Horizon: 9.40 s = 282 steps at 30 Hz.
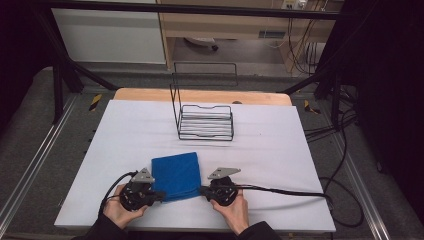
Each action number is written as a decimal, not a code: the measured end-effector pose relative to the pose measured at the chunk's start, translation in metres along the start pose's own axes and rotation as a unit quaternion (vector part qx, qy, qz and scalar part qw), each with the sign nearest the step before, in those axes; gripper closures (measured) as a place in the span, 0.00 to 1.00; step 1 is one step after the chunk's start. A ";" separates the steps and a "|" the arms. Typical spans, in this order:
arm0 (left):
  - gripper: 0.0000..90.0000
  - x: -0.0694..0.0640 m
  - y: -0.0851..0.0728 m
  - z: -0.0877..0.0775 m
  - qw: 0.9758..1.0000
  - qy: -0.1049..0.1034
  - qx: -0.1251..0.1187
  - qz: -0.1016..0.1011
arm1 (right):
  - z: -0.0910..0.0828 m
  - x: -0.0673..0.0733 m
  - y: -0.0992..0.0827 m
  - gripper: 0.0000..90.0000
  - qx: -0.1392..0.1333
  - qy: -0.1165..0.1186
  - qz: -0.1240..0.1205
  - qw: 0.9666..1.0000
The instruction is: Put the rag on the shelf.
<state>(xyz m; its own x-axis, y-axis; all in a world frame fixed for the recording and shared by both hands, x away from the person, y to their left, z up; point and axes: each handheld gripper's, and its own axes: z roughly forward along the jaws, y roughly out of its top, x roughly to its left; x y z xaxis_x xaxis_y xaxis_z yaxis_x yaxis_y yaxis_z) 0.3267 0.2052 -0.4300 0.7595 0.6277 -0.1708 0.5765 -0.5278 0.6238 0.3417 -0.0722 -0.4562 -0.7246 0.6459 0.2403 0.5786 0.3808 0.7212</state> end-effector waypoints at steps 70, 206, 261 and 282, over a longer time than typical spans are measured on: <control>0.97 0.041 0.033 0.026 1.000 -0.002 0.006 -0.020 | -0.036 -0.061 -0.008 0.79 0.003 -0.069 0.053 0.996; 0.95 0.072 0.087 0.077 0.996 0.046 -0.048 -0.059 | 0.011 -0.101 0.054 0.94 0.021 -0.059 0.117 0.991; 0.97 0.022 0.103 -0.021 0.977 0.047 -0.206 -0.003 | -0.074 -0.061 0.079 0.95 -0.152 -0.037 0.013 0.988; 0.97 0.010 0.114 -0.041 0.964 0.050 -0.260 0.010 | -0.102 -0.054 0.090 0.95 -0.199 -0.042 -0.019 0.979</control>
<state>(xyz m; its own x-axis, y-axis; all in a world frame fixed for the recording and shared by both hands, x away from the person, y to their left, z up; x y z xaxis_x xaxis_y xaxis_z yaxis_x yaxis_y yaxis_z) 0.3872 0.1747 -0.3294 0.7215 0.6857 -0.0964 0.3126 -0.1983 0.9289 0.3949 -0.1398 -0.3378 -0.6995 0.6952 0.1653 0.3472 0.1284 0.9290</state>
